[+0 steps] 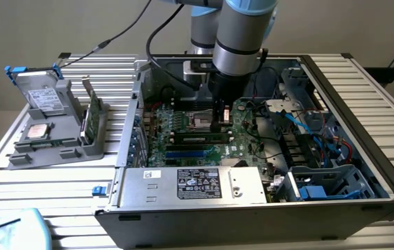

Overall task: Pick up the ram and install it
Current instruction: 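Press down the ram until it locks into place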

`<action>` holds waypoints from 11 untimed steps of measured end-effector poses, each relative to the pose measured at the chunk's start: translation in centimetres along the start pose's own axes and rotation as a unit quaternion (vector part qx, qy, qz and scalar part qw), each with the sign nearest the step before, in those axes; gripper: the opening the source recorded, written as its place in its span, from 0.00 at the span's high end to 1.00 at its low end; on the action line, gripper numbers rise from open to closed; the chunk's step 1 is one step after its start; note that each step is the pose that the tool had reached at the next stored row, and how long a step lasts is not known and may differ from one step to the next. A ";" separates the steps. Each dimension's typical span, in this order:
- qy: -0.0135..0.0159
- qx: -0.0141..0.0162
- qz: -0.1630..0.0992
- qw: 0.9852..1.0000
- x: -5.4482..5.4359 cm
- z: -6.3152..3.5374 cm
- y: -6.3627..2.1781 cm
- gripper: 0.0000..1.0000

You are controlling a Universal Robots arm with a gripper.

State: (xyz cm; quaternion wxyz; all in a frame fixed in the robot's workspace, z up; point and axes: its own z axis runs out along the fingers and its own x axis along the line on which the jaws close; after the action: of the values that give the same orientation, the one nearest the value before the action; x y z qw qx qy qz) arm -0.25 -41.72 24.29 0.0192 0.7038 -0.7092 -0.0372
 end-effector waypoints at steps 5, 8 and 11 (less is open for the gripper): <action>0.000 0.000 0.000 1.000 0.0 0.16 -0.24 0.89; 0.000 0.000 0.000 1.000 0.0 0.63 -0.28 0.89; 0.000 0.000 0.000 1.000 0.0 1.09 -0.31 0.89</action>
State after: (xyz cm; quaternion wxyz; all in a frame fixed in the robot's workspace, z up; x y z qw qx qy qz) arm -0.02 -41.71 23.18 0.0188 0.7039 -0.7091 -0.0369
